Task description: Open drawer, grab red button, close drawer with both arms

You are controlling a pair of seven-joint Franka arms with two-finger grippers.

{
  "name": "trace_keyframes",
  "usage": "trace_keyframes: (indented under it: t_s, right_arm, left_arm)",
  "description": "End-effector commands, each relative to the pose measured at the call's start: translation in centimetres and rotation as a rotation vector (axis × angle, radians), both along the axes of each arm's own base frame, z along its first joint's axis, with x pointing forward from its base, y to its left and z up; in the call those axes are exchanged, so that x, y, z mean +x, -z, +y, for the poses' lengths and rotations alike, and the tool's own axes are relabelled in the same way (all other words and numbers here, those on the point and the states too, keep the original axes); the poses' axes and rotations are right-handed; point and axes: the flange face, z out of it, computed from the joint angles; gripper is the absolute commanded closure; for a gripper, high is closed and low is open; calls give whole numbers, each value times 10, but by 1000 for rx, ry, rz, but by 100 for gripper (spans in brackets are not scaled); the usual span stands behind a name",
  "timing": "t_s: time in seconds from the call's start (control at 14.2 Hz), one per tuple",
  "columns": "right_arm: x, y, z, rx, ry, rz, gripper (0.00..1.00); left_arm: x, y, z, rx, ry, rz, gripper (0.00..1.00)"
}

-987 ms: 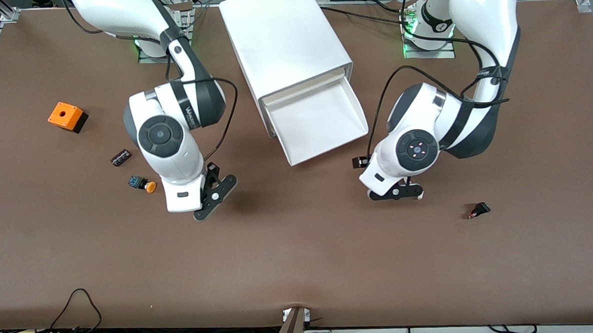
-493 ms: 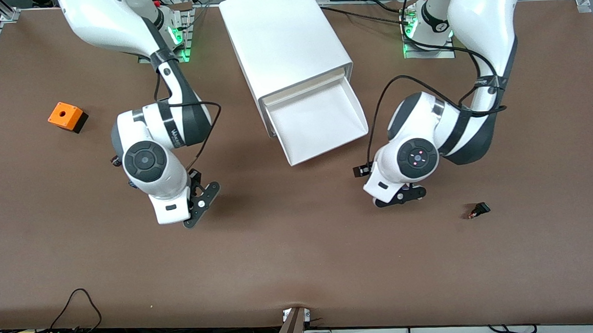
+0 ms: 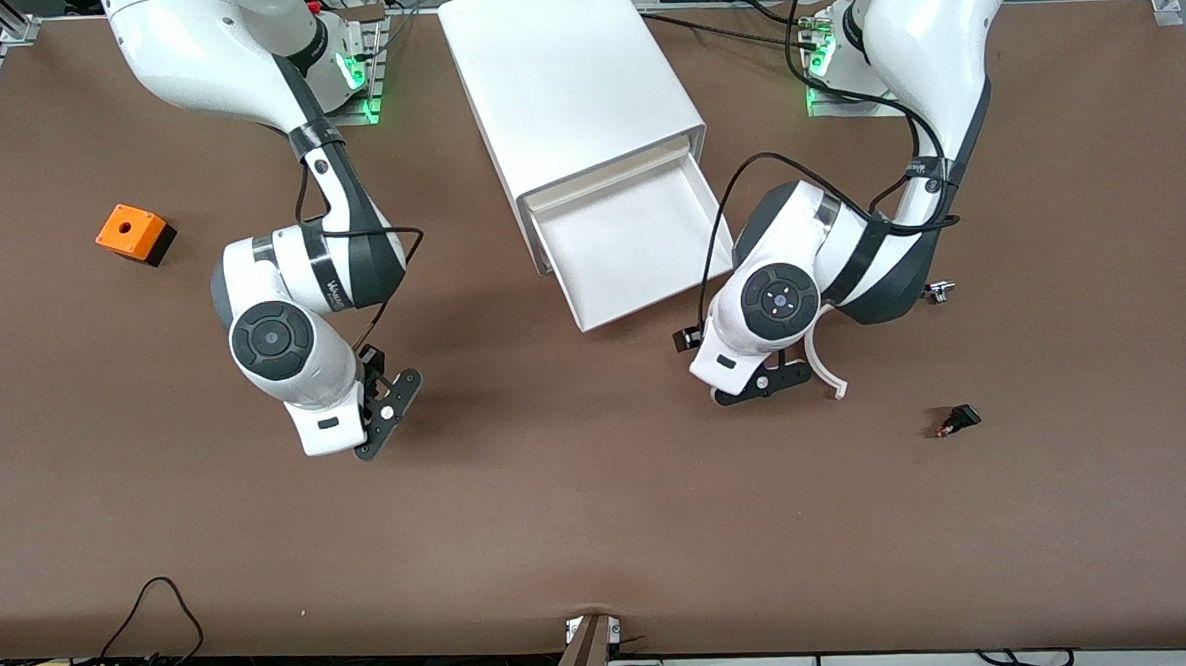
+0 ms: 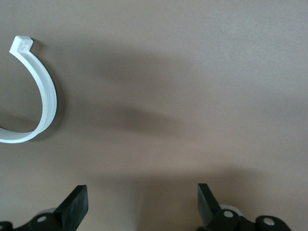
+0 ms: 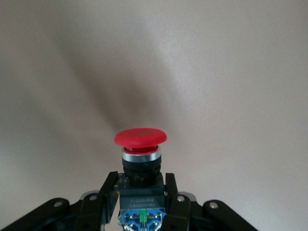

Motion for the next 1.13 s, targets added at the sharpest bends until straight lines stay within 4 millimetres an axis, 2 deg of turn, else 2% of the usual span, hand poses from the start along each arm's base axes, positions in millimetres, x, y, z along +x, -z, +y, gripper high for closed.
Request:
trace_keyframes:
  t_s: [0.0, 0.07, 0.14, 0.28, 0.42, 0.56, 0.7, 0.92, 1.06]
  right_arm:
    - [-6, -5, 4, 9, -25, 6, 83]
    - [-7, 1, 6, 8, -29, 8, 83]
    - [-14, 6, 19, 8, -43, 8, 84]
    - [-22, 23, 22, 16, -44, -2, 85]
    - [-38, 43, 10, 33, -46, -29, 85]
    - [-53, 54, 2, 50, -48, -53, 86]
    - [-67, 63, -5, 55, -46, -51, 86]
    - [-86, 80, -22, 63, -48, -54, 86]
    - [-95, 95, -28, 68, -49, -62, 86]
  left_arm:
    - [-11, -1, -15, -19, -2, 8, 0]
    - [-12, -2, -17, -29, -4, 13, 0]
    - [-12, -1, -17, -37, -10, 22, 0]
    - [-18, 9, -16, -41, -14, 23, 0]
    - [-25, 13, -17, -45, -11, 10, 0]
    - [-27, 14, -17, -50, -14, 3, 0]
    - [-39, 8, -34, -66, 6, 8, 0]
    - [-49, 7, -39, -53, -20, 23, 0]
    - [-63, 9, -43, -45, -1, 38, 0]
